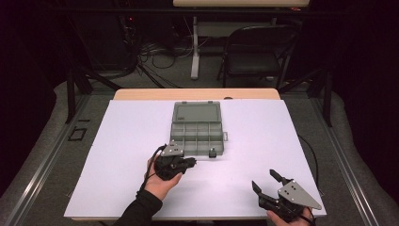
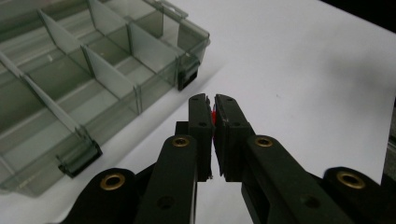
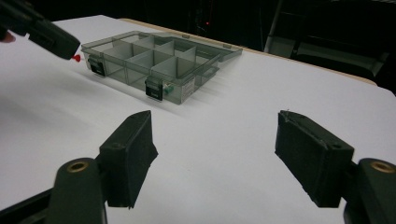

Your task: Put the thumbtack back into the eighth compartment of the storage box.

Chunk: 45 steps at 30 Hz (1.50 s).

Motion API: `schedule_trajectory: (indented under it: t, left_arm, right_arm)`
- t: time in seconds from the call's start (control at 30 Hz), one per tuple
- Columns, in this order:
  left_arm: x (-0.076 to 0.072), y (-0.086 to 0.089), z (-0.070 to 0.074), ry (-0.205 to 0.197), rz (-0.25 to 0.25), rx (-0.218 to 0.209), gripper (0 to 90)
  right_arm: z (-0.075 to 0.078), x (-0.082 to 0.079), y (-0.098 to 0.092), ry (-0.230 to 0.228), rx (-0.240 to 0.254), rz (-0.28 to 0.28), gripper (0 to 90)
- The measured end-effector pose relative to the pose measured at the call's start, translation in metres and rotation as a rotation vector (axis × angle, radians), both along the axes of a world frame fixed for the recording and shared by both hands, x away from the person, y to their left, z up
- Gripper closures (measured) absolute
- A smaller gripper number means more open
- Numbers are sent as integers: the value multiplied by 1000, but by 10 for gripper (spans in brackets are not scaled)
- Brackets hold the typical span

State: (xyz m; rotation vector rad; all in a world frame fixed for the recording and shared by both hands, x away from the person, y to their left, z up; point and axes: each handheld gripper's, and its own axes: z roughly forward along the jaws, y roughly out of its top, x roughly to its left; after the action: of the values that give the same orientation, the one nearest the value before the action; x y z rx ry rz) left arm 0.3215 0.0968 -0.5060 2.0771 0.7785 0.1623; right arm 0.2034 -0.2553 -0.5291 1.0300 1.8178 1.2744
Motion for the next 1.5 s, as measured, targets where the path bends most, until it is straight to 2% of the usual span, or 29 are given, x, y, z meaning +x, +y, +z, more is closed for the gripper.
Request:
schedule_trajectory:
  t: [0.07,0.3,0.6,0.8,1.0,1.2,1.5]
  left_arm:
    - [5,-4,10,-3,5,-8,858]
    - [16,-15,29,2,17,-12,858]
    - [28,-30,44,-6,11,-10,858]
    - [41,-44,51,-5,10,-20,858]
    - [51,-54,54,-7,15,-10,858]
    - [58,-57,51,0,29,1,858]
    - [76,-64,37,24,63,13,858]
  right_arm:
    - [0,0,0,0,1,0,272]
    - [0,0,-1,-3,1,0,273]
    - [1,0,-1,-3,4,-1,272]
    - [1,0,-1,-5,6,1,273]
    - [1,0,-2,-7,5,2,273]
    - [1,0,-2,-7,5,2,273]
    - [-1,2,-1,2,9,1,273]
